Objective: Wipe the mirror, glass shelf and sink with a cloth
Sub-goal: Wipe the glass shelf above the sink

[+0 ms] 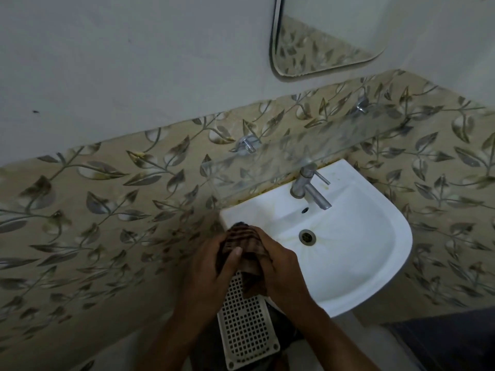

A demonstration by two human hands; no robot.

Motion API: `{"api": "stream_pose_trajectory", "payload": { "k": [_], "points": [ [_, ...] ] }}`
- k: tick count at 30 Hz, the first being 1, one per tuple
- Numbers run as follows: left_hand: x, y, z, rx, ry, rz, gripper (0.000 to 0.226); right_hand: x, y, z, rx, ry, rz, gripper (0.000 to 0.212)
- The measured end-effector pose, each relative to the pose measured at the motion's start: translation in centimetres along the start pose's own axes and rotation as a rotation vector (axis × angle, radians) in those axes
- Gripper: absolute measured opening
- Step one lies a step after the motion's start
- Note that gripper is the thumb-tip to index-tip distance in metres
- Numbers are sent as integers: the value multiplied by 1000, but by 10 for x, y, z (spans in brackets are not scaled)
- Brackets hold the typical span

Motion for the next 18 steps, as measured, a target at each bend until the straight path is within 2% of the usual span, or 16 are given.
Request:
{"api": "stream_pose_trajectory", "payload": {
  "k": [2,4,6,8,10,14,18],
  "points": [
    [-1,-16,-18,8,28,-83,41,2,4,19,52,-75,1,30],
    [3,-26,-30,24,50,-113,41,11,9,41,96,-164,51,32],
    [10,-30,-39,50,92,-101,25,27,21,61,22,-266,147,39],
    [18,-32,-48,13,161,-62,5,45,27,78,-28,-343,120,32],
    [26,-34,-53,-32,224,-9,10,62,29,90,-10,-387,52,26],
    [45,-34,-52,-23,224,106,11,104,30,97,78,-417,54,26],
    [52,-43,-56,-53,177,77,31,153,21,106,71,-493,-16,44]
  ]
}}
Point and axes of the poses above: each hand's wrist, its own x-axis towards the middle knuckle, its own y-axis out of the back of the hand, z = x × y, the point moved 6 cm from there along x, towards the middle knuckle, and after that the axes turned 12 degrees about -y, right-handed, at the moved point
